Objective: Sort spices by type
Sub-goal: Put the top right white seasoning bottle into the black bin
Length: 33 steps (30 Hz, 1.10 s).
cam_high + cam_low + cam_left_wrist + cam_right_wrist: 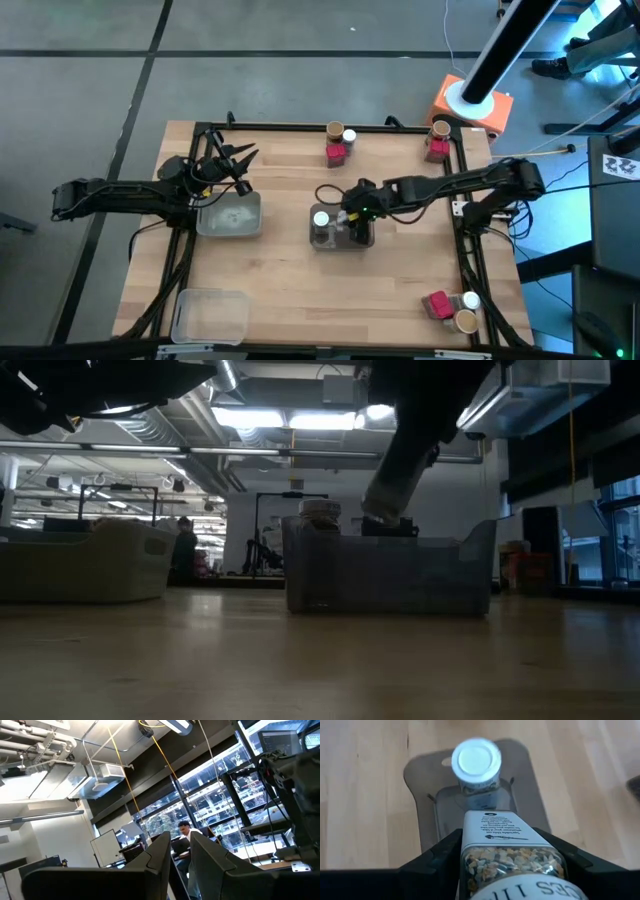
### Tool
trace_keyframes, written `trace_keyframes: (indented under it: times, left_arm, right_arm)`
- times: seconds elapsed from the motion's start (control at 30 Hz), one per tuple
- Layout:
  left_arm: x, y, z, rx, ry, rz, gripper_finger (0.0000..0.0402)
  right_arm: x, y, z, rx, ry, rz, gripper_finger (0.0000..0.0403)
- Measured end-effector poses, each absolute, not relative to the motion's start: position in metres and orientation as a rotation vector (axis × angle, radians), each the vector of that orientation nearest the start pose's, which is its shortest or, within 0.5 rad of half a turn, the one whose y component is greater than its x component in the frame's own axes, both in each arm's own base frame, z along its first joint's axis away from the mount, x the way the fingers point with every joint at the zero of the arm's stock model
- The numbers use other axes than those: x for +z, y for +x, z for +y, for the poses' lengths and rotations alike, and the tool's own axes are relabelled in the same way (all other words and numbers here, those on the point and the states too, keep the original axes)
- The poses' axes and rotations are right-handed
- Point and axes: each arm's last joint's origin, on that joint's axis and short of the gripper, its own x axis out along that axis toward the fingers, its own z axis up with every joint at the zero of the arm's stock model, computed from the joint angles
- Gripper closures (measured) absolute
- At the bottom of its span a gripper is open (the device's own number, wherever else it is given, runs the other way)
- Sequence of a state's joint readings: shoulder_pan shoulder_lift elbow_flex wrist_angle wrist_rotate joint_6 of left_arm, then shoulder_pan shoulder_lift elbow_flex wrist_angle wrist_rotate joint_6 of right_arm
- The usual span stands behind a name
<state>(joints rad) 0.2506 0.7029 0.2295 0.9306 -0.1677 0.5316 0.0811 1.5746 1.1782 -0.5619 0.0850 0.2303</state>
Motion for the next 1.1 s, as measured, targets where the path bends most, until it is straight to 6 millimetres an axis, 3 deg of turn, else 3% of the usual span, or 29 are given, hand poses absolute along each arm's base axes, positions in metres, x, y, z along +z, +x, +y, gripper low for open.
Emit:
trace_keyframes:
  times: [0.63,1.1]
  left_arm:
    - [0.258,0.145,0.042,0.524,0.534,-0.339,0.0334]
    - [0.258,0.145,0.042,0.523,0.534,-0.339,0.0334]
  right_arm:
    - [0.186,0.357,0.026,-0.11,0.123,1.066,0.019]
    - [0.178,0.364,0.026,-0.134,0.135,1.04,0.0162]
